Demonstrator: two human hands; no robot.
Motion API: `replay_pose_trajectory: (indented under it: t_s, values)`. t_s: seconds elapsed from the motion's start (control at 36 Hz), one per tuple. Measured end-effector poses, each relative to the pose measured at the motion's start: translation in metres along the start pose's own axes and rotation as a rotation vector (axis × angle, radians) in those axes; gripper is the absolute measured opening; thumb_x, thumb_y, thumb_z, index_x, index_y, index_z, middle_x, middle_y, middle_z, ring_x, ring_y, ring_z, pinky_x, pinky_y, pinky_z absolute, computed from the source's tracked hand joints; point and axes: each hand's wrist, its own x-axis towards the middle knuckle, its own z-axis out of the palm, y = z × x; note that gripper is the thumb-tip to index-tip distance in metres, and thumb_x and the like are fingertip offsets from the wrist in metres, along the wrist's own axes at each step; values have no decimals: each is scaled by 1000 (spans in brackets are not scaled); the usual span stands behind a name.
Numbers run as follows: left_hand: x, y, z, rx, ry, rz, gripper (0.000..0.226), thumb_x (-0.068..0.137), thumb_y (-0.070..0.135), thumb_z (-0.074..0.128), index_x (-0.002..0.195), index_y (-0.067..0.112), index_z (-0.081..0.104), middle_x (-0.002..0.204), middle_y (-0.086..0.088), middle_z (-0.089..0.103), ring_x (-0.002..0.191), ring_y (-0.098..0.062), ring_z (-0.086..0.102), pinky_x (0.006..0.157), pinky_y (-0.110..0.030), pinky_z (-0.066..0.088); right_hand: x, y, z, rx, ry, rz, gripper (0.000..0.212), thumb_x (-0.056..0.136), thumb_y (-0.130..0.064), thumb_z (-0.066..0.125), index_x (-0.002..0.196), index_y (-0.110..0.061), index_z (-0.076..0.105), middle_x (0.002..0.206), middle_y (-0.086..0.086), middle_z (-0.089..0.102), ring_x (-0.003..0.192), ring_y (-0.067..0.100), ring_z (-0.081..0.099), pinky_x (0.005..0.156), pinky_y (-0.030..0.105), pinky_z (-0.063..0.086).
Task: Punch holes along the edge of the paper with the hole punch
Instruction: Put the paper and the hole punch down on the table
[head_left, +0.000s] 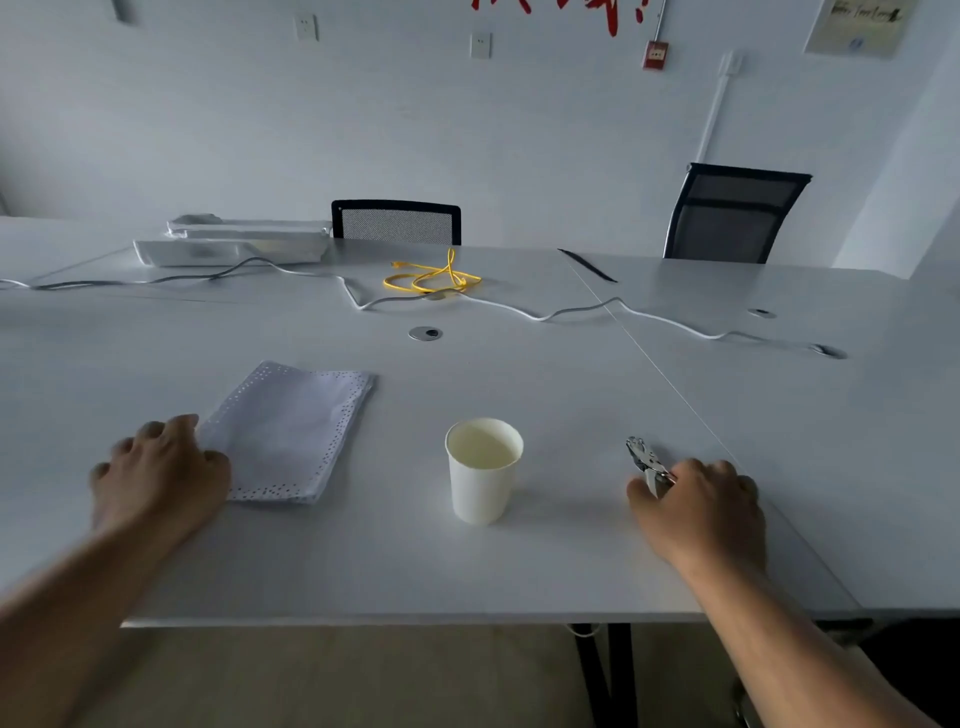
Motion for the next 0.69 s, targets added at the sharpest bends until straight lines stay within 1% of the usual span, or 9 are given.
replay_pose_trajectory:
  t_s: [0.14,0.22,0.28,0.36,0.42,0.47,0.56,0.64,0.69]
  values:
    - [-8,5,-1,-16,69,39,61,100,23,57,159,11,51,165,-24,50,149,-51,43,120,-61,36,-9,-4,-9,31,65,-62,54,84,-49,62,111,-3,71,113,23,64,113,43,53,92,47,46]
    - [-23,21,-5,-137,115,125,51,101,19,61,151,8,58,158,-26,55,142,-53,51,115,-61,43,-20,-6,-14,237,324,-330,40,80,-30,65,106,-1,73,109,23,66,103,46,57,87,50,48]
    - [-45,39,-6,-289,94,233,41,102,17,63,142,9,65,146,-22,65,132,-48,62,107,-57,51,-33,-12,-14,345,364,-564,39,83,-28,61,108,-1,72,111,20,68,103,42,60,88,49,51]
    - [-99,63,-3,-501,-1,418,21,103,17,63,121,20,73,119,-1,76,104,-31,77,93,-46,61,-50,-27,-8,344,10,-709,55,91,-40,52,132,-6,64,137,12,65,129,32,58,106,42,48]
    - [-138,74,-3,-587,-97,512,15,100,25,63,103,39,70,98,16,75,85,-8,75,81,-29,61,-54,-34,-1,232,-282,-662,64,100,-48,41,154,-14,45,166,6,40,154,21,30,123,36,25]
    - [-171,80,-6,-667,-251,520,10,92,35,62,88,40,69,88,20,76,76,-4,73,67,-13,53,-54,-38,4,97,-420,-644,67,104,-52,31,162,-17,31,174,3,18,160,15,10,127,33,8]
    - [-204,82,-5,-838,-628,295,14,95,34,69,87,23,73,70,2,77,59,-7,71,65,-29,59,-59,-43,3,54,-474,-639,69,106,-51,26,164,-13,23,176,6,11,161,15,5,129,34,2]
    - [-221,84,-5,-1043,-1008,-158,22,107,28,66,97,9,72,82,-9,76,71,-24,73,68,-38,59,-79,-47,0,60,-480,-687,67,106,-46,27,164,-12,20,176,7,10,161,16,6,129,33,1]
    - [-222,84,-6,-1190,-1113,-394,32,108,33,59,110,3,72,94,-17,74,85,-35,71,75,-41,56,-102,-51,-7,106,-455,-743,67,105,-44,28,164,-13,21,175,6,13,160,16,8,128,31,0]
